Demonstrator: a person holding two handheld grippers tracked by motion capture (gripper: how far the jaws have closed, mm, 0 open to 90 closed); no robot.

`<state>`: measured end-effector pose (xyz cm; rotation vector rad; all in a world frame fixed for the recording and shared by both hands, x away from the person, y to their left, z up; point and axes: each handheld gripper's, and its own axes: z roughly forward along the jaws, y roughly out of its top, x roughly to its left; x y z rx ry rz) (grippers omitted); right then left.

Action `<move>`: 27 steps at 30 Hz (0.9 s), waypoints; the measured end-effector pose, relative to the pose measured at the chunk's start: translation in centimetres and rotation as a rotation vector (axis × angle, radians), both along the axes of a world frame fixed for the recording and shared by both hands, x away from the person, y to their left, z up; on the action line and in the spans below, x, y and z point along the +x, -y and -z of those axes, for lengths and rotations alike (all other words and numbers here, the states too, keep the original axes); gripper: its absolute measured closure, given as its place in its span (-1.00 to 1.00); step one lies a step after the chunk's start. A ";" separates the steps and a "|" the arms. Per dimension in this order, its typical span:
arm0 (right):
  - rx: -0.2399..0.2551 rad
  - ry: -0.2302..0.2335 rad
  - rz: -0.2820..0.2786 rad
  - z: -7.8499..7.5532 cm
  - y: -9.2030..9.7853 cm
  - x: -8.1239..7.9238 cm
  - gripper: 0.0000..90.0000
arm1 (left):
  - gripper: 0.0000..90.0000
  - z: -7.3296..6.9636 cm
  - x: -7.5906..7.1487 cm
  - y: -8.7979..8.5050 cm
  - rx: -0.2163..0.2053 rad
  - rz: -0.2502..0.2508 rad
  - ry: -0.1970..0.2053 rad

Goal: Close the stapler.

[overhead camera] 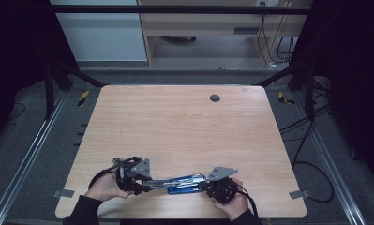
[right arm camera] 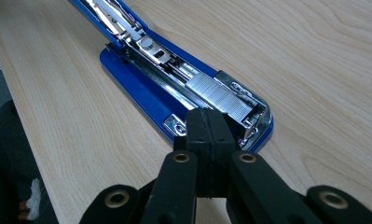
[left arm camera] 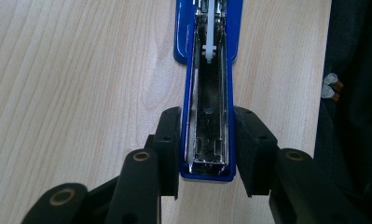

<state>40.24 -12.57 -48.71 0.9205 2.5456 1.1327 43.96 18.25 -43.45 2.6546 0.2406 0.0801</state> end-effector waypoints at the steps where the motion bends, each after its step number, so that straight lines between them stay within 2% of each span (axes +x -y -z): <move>1: 0.000 0.000 0.001 0.0 0.0 0.0 1.00 | 0.43 0.0 0.0 0.0 0.000 -0.001 0.000; 6: 0.001 -0.003 0.000 0.0 0.0 0.0 1.00 | 0.43 -0.2 -0.1 0.1 0.001 0.003 0.002; 10: -0.001 -0.002 0.000 0.0 0.0 0.0 1.00 | 0.44 -1.0 0.0 0.3 -0.005 0.017 0.004; 13: 0.000 0.003 -0.002 0.0 0.0 0.0 1.00 | 0.45 -1.3 0.0 0.6 0.015 0.023 0.007; 21: 0.000 0.002 -0.002 0.0 0.0 0.0 1.00 | 0.46 -1.6 0.2 1.0 0.036 0.026 -0.010; 27: -0.001 0.001 -0.004 0.0 0.0 0.0 1.00 | 0.46 -2.2 0.4 1.5 0.074 0.047 -0.009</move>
